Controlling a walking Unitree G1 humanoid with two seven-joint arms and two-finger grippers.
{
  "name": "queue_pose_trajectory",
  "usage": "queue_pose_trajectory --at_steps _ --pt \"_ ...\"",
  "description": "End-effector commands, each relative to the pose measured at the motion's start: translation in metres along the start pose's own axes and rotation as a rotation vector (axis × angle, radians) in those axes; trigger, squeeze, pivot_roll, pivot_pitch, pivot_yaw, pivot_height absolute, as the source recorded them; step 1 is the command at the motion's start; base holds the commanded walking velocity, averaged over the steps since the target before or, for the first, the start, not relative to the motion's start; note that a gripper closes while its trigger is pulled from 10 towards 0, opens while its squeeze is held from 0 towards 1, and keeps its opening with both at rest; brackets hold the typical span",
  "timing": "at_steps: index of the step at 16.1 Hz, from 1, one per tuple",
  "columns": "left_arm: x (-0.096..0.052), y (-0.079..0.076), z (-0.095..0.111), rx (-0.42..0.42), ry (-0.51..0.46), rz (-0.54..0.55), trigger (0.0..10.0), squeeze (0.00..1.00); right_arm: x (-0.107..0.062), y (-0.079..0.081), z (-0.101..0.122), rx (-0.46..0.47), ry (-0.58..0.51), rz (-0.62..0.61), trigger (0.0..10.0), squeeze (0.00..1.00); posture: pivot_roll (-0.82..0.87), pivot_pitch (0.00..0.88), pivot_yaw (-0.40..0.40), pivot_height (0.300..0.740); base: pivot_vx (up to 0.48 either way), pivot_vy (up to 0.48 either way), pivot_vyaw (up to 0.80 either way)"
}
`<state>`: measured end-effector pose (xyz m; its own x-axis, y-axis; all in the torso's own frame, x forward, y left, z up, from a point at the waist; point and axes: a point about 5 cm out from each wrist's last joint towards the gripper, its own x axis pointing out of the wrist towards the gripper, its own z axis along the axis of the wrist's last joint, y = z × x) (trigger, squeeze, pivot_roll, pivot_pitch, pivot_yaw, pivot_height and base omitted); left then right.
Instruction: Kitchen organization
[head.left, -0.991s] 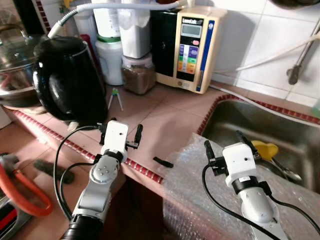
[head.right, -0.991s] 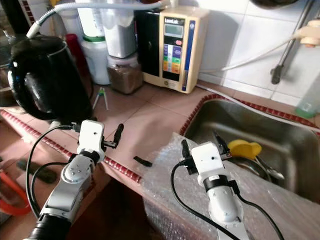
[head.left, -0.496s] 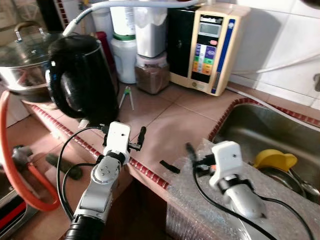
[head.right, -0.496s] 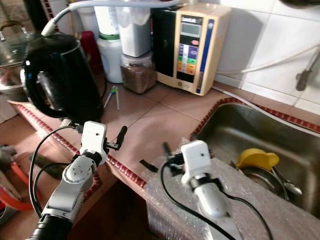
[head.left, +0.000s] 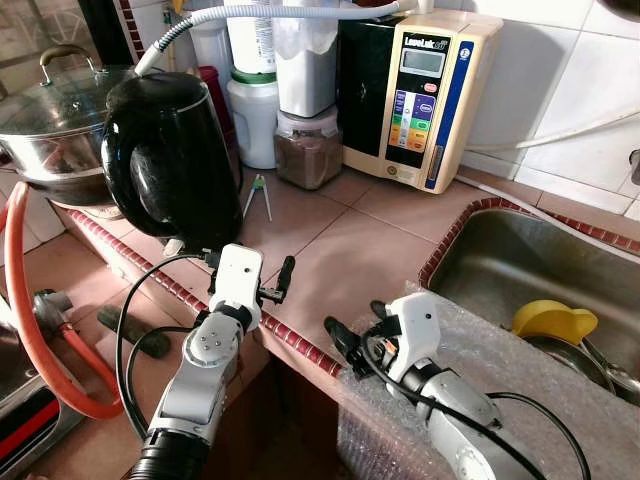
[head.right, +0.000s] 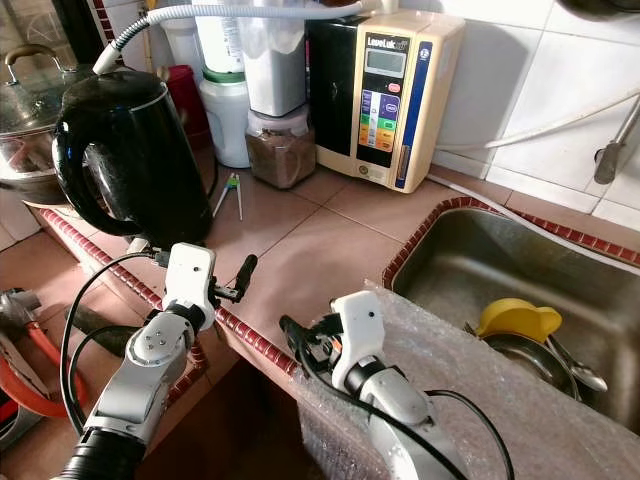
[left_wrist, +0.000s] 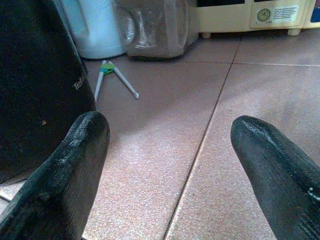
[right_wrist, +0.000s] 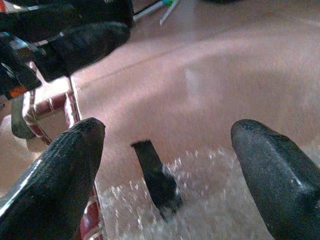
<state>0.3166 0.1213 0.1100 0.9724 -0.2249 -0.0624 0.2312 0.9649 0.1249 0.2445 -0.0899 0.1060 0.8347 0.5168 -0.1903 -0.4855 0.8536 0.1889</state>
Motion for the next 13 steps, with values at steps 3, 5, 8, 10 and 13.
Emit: queue_pose_trajectory --at_steps 3,5,8,10,13 --pt "-0.001 -0.003 0.002 0.003 -0.001 -0.018 10.0 0.00 0.001 -0.012 -0.015 0.030 0.094 -0.063 10.0 0.00 0.02 0.000 0.030 0.740 0.000 0.000 0.00" --pt "0.000 -0.002 0.003 0.002 0.001 -0.018 10.0 0.00 -0.002 -0.030 -0.013 0.000 0.097 -0.180 10.0 0.00 0.02 0.000 0.031 0.740 0.000 0.000 0.00" --pt "-0.001 -0.002 0.002 0.004 0.008 -0.021 10.0 0.00 -0.009 -0.056 0.001 -0.214 0.037 -0.322 10.0 0.00 0.02 0.000 0.033 0.740 0.000 0.000 0.00" --pt "0.000 -0.003 0.002 0.005 0.007 -0.022 10.0 0.00 -0.012 -0.068 0.020 -0.284 -0.057 -0.388 10.0 0.00 0.02 0.000 0.033 0.740 0.000 0.000 0.00" --pt "-0.001 -0.003 0.002 0.006 0.010 -0.025 10.0 0.00 -0.011 -0.066 0.035 -0.289 -0.142 -0.359 10.0 0.00 0.02 0.000 0.035 0.740 0.000 0.000 0.00"
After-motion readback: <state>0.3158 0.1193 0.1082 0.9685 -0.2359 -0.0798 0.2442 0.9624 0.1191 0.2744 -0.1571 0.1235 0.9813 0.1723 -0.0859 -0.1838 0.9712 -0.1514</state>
